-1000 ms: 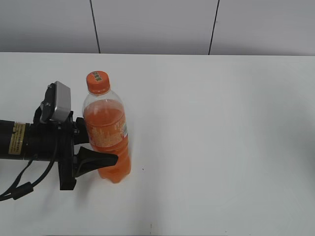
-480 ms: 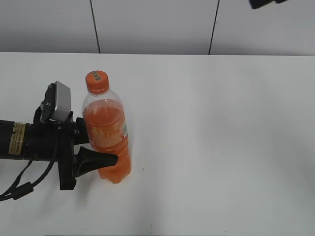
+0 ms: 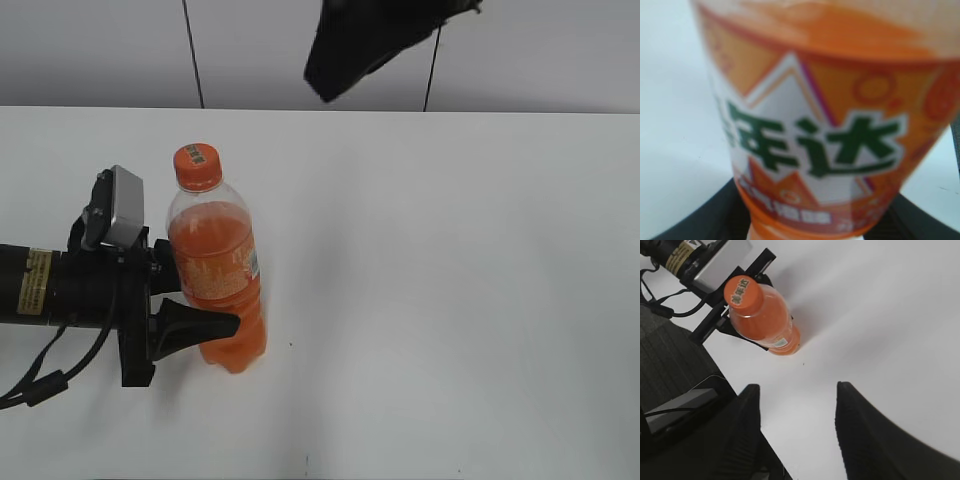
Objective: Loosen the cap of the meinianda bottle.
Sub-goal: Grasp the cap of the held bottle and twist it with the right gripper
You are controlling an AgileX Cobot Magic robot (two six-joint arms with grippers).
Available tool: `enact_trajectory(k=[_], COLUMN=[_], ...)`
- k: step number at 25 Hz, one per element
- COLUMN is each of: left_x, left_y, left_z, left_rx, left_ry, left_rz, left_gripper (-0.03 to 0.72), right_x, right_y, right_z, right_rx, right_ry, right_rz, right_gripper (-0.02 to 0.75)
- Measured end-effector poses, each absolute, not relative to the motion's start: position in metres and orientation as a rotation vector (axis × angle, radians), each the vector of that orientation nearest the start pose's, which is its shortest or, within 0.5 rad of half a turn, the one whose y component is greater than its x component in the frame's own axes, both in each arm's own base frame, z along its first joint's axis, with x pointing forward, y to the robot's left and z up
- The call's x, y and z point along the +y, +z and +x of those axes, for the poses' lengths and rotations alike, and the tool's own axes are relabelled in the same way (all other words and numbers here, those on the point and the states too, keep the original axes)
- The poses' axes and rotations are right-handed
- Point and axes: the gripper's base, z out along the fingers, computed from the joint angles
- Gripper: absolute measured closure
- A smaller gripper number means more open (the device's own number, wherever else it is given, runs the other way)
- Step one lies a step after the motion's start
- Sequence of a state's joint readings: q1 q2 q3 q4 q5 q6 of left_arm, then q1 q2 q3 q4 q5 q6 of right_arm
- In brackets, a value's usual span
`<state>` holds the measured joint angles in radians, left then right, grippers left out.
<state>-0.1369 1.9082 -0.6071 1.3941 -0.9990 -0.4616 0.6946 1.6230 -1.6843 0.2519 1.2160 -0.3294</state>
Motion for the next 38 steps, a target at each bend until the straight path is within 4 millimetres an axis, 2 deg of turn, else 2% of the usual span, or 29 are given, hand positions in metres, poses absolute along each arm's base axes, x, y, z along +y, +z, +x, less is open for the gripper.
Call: enact_trajectory(k=[8, 17, 24, 29, 38], left_x=[-0.111, -0.111, -0.111, -0.111, -0.111], left_y=[0.108, 0.108, 0.108, 0.108, 0.108], left_z=[0.255, 0.255, 0.255, 0.255, 0.255], left_rx=[1.741, 1.741, 1.741, 1.741, 1.741], left_ry=[-0.849, -0.849, -0.85, -0.85, -0.85], left_rz=[1.276, 1.276, 1.275, 1.275, 1.275], left_gripper=[0.304, 0.304, 0.304, 0.304, 0.304], right_x=[0.275, 0.299, 0.318, 0.324, 0.33], right_y=[0.365, 0.369, 0.353, 0.348, 0.327], right_z=[0.237, 0.247, 0.251, 0.252, 0.261], right_rx=[2.318, 2.16, 2.149, 2.136, 2.2], right_ry=[0.485, 0.509, 0.527, 0.51, 0.449], right_rz=[-1.425, -1.452, -1.466, -1.474, -1.479], right_gripper=[0.374, 0.368, 0.318, 0.317, 0.318])
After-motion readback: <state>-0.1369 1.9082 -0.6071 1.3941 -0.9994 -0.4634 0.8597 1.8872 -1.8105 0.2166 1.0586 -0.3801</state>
